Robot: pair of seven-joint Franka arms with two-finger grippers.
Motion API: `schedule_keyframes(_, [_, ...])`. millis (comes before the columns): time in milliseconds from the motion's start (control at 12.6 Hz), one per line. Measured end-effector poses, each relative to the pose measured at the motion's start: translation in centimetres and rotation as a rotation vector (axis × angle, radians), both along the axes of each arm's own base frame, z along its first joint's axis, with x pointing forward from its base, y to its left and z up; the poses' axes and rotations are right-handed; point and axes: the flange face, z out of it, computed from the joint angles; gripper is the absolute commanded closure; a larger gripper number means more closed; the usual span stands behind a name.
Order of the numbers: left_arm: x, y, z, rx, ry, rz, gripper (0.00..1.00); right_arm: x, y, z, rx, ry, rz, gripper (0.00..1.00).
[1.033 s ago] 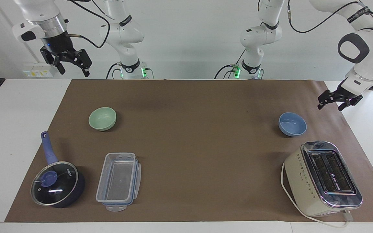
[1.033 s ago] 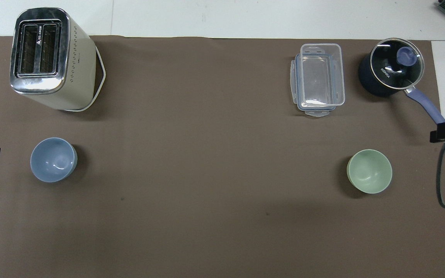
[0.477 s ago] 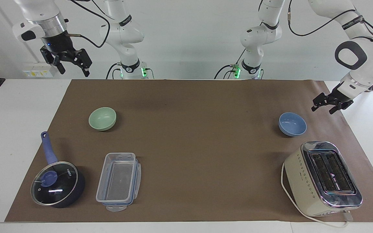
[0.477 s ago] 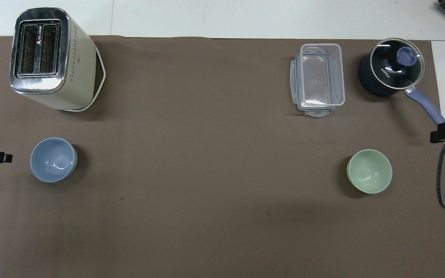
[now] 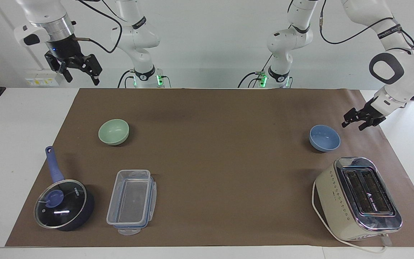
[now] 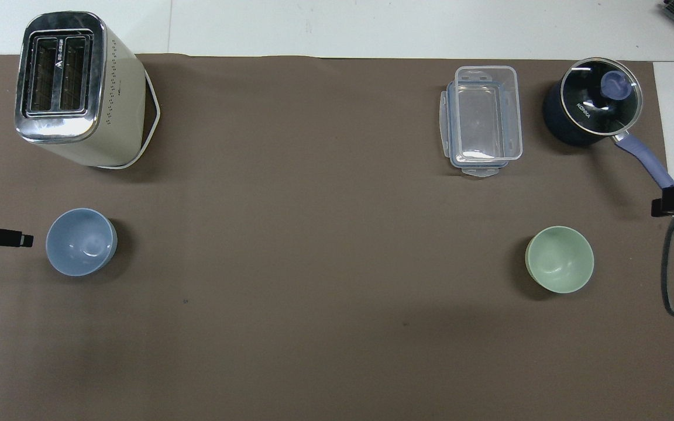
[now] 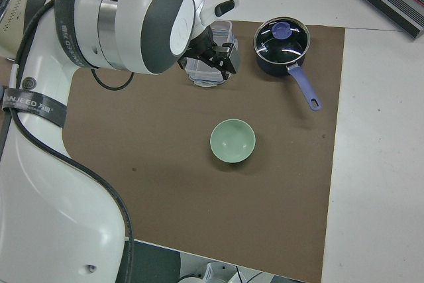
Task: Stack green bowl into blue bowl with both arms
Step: 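Reach the left gripper to the rim of the blue bowl, then slide the blue bowl toward the center while the right gripper reaches the green bowl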
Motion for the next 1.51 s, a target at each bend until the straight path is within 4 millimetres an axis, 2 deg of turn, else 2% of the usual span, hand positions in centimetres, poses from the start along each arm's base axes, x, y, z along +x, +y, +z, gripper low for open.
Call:
schedule_keyframes(318, [-0.1,-0.4,-4.2,-0.001,-0.007,0.017,0.32,0.0,0.0,0.0,0.0,0.0,0.0,0.0])
schedule_keyframes(556, [-0.3,-1.5,-5.7,-0.009,-0.026,0.028,0.39,0.0,0.0,0.0,0.0,0.0,0.0,0.0])
schedule_keyframes(636, [-0.4,-2.0,-6.1,-0.009,-0.03,0.027,0.46,0.0,0.0,0.0,0.0,0.0,0.0,0.0])
schedule_keyframes(794, [-0.6,-2.6,-6.6,-0.01,-0.026,0.024,0.8,0.0,-0.1,-0.1,0.0,0.002,0.01,0.0])
schedule_keyframes(874, [-0.6,-2.7,-6.7,-0.011,-0.025,0.023,0.92,0.0,-0.2,-0.2,0.0,0.003,0.015,0.0])
schedule_keyframes(953, [-0.6,-2.7,-6.7,-0.011,-0.024,0.023,1.0,0.0,-0.4,-0.2,0.0,0.004,0.017,0.0])
schedule_keyframes(1271, [-0.6,-3.3,-6.3,-0.016,-0.022,0.011,1.0,-0.1,-1.8,-0.4,-0.003,0.003,0.042,0.0])
schedule_keyframes(1430, [-0.5,-4.4,-4.8,-0.018,-0.034,-0.014,1.0,-0.1,-2.8,-0.5,-0.004,-0.002,0.055,0.0])
schedule_keyframes(1509, [-0.5,-5.7,-3.6,-0.021,-0.04,-0.032,1.0,-0.1,-3.2,-0.6,-0.004,-0.001,0.054,0.0])
